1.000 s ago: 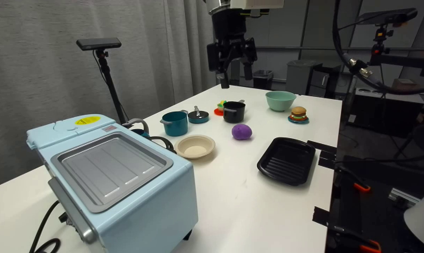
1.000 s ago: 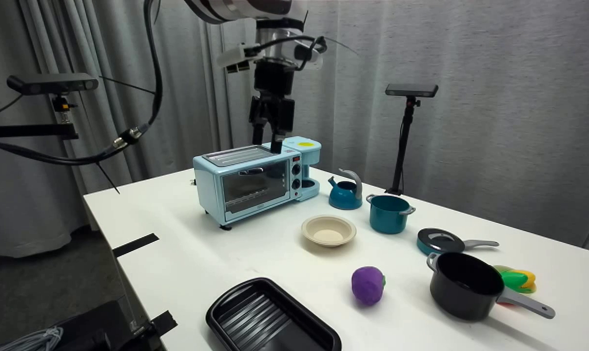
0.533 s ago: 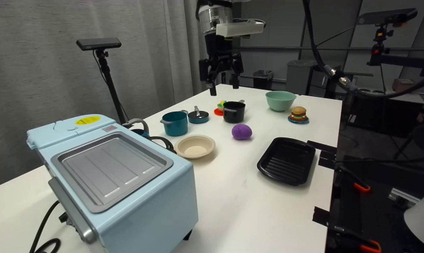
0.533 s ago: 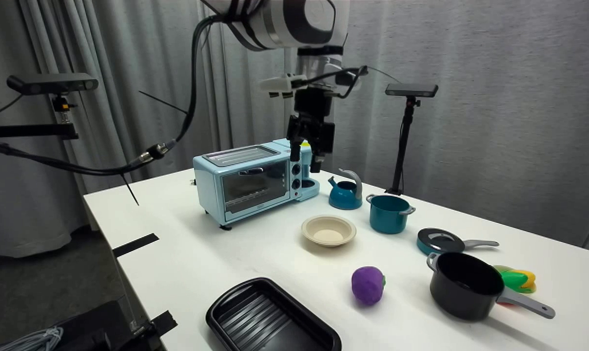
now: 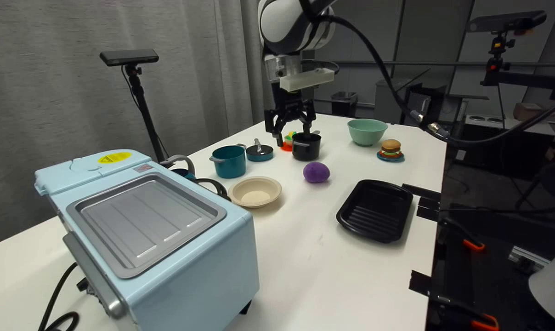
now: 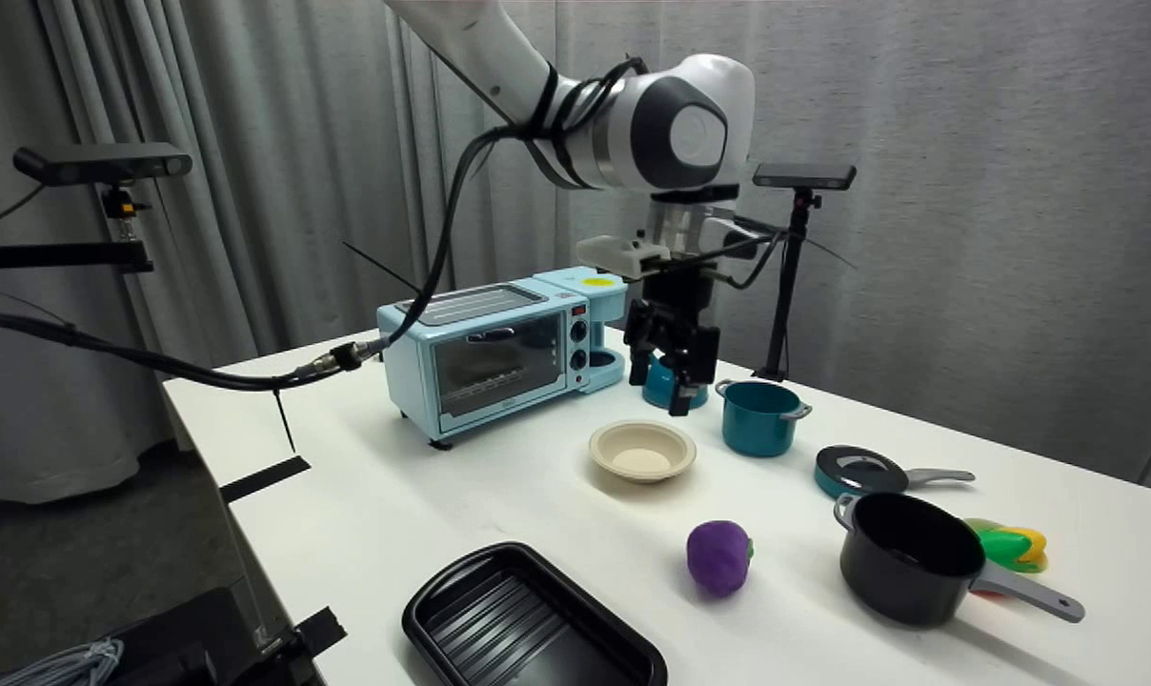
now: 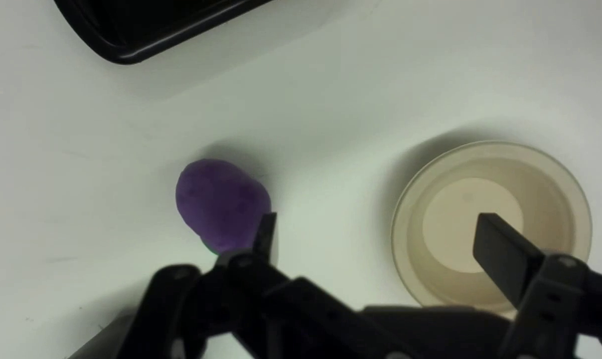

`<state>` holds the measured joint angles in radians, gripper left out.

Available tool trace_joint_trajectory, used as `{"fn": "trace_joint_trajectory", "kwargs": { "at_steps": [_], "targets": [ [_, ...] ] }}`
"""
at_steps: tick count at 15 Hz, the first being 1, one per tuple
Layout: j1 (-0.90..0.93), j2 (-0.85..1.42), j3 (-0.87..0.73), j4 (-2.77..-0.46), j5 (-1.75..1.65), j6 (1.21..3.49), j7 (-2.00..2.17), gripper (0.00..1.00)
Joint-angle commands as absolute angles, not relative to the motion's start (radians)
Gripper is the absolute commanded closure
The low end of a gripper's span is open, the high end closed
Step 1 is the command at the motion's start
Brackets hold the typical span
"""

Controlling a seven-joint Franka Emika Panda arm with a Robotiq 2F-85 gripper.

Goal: Put the purple plush toy on the white plate

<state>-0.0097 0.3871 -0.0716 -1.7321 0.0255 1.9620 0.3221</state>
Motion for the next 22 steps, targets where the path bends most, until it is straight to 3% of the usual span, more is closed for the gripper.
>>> {"fn": "trace_joint_trajectory", "kwargs": {
  "at_steps": [1,8,16,18,22],
  "targets": [
    [-0.026,0.505,-0.093,-1.637,0.008,1.985,0.315,0.0],
    [-0.038,0.657,-0.147,-1.557,-0.045,1.977,0.335,0.0],
    [-0.006,0.711,-0.161,-1.621,-0.073,2.021,0.385,0.0],
    [0.004,0.711,-0.161,-1.632,-0.082,2.03,0.396,0.26],
    [0.008,0.713,-0.166,-1.63,-0.103,2.033,0.413,0.57]
  ]
}}
